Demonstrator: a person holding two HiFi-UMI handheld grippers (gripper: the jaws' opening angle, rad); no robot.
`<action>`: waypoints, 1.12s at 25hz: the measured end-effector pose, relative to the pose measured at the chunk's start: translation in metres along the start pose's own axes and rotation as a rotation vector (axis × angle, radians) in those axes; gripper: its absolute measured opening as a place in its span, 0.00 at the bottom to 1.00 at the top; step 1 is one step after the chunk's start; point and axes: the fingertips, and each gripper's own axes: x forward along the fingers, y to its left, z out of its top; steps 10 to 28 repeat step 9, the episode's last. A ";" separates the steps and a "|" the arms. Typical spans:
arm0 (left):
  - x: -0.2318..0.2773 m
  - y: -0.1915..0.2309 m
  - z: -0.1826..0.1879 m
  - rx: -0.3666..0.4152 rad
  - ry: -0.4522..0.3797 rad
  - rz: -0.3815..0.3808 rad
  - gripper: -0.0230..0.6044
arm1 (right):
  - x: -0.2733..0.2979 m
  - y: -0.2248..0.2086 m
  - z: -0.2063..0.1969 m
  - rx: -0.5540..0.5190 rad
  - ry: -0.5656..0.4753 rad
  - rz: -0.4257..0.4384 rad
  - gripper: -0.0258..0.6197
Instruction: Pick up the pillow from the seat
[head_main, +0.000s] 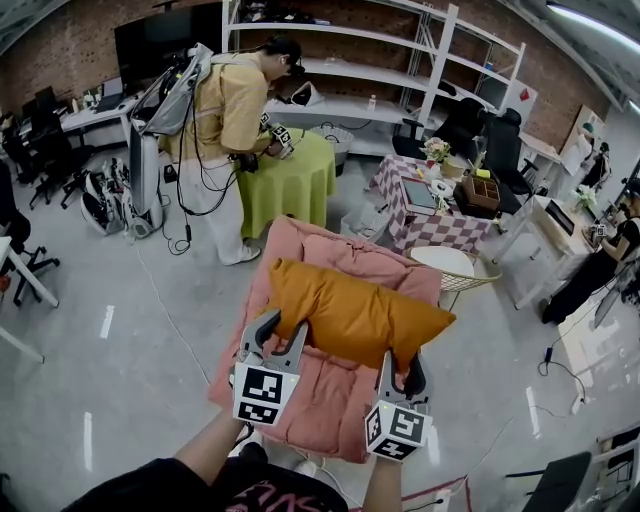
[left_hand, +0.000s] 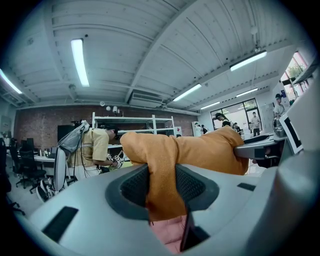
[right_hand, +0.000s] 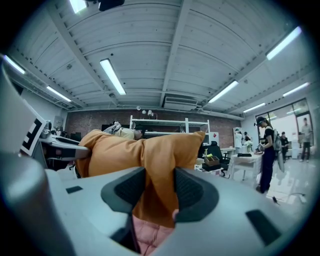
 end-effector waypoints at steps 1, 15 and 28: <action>0.000 0.000 0.001 -0.001 -0.001 0.000 0.28 | 0.000 0.000 0.001 0.000 -0.001 0.000 0.34; 0.002 0.001 -0.005 -0.001 -0.001 0.000 0.28 | 0.003 0.001 -0.005 -0.001 -0.004 -0.001 0.34; 0.002 0.001 -0.005 -0.001 -0.001 0.000 0.28 | 0.003 0.001 -0.005 -0.001 -0.004 -0.001 0.34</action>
